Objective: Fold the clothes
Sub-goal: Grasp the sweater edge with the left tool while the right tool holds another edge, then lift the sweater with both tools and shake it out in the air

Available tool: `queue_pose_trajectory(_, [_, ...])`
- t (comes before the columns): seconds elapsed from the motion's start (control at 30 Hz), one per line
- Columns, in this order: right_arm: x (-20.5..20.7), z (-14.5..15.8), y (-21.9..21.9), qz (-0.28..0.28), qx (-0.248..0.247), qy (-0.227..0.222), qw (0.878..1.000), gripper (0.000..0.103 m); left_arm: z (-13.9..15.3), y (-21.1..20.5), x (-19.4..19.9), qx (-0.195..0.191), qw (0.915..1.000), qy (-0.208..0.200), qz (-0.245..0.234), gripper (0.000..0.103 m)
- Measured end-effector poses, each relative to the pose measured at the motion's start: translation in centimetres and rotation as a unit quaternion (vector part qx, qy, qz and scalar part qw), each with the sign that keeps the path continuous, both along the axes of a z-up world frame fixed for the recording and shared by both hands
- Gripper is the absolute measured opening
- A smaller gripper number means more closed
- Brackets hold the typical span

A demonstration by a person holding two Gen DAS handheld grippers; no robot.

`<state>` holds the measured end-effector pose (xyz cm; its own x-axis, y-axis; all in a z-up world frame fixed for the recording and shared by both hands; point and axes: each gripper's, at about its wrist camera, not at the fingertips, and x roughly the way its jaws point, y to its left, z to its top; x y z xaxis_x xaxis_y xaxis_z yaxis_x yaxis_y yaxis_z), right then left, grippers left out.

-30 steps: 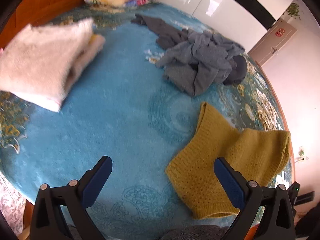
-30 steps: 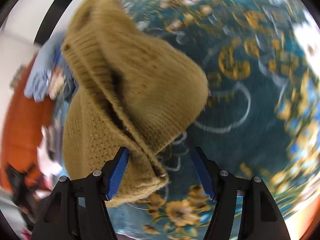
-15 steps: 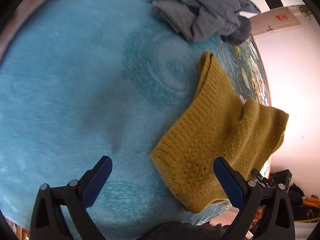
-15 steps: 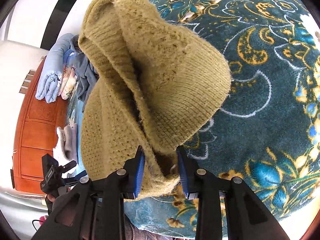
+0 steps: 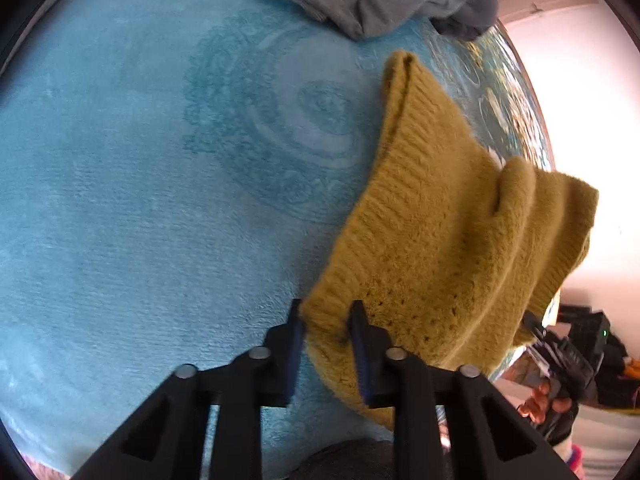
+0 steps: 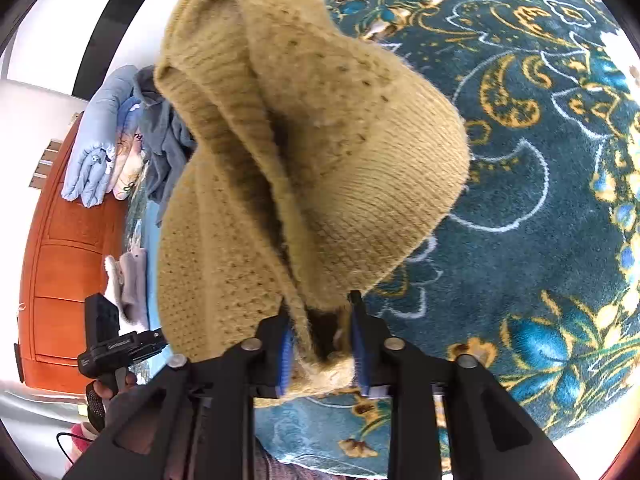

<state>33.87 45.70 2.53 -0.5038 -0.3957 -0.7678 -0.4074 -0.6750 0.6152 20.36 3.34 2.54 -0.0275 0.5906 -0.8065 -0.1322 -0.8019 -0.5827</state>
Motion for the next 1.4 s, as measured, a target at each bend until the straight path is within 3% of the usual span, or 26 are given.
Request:
queue_pose_trajectory(0.13, [-0.1, 1.4, -0.7, 0.003, 0.000, 0.013, 1.000, 0.017, 2.1, 0.1, -0.2, 0.004, 0.9998, 0.017, 0.008, 0.017])
queue_pose_trajectory(0.3, [0.2, 5.6, 0.0, -0.008, -0.039, 0.081, 0.996, 0.015, 4.9, 0.3, -0.4, 0.010, 0.9990, 0.039, 0.019, 0.016])
queue_pose_trajectory(0.53, [-3.1, 14.1, -3.4, -0.002, -0.051, 0.182, 0.982, 0.009, 13.8, -2.3, 1.2, 0.056, 0.9896, 0.122, 0.050, 0.012])
queue_pose_trajectory(0.7, [-2.0, 18.1, -2.5, 0.004, -0.063, 0.227, 0.972, 0.009, 15.5, -3.5, 3.0, 0.068, 0.9846, 0.145, 0.069, 0.011])
queue_pose_trajectory(0.9, [0.5, 20.7, -0.9, 0.000, -0.092, 0.268, 0.959, 0.009, 15.6, -5.0, 5.1, 0.091, 0.9809, 0.132, 0.111, 0.011])
queue_pose_trajectory(1.2, [0.2, 26.0, 0.2, 0.033, -0.125, 0.341, 0.931, 0.009, 20.3, -7.5, 9.1, 0.132, 0.9627, 0.181, 0.152, 0.011])
queue_pose_trajectory(1.4, [-0.3, 31.3, -0.5, 0.082, -0.134, 0.410, 0.898, 0.009, 26.5, -9.3, 12.3, 0.158, 0.9387, 0.252, 0.174, 0.011])
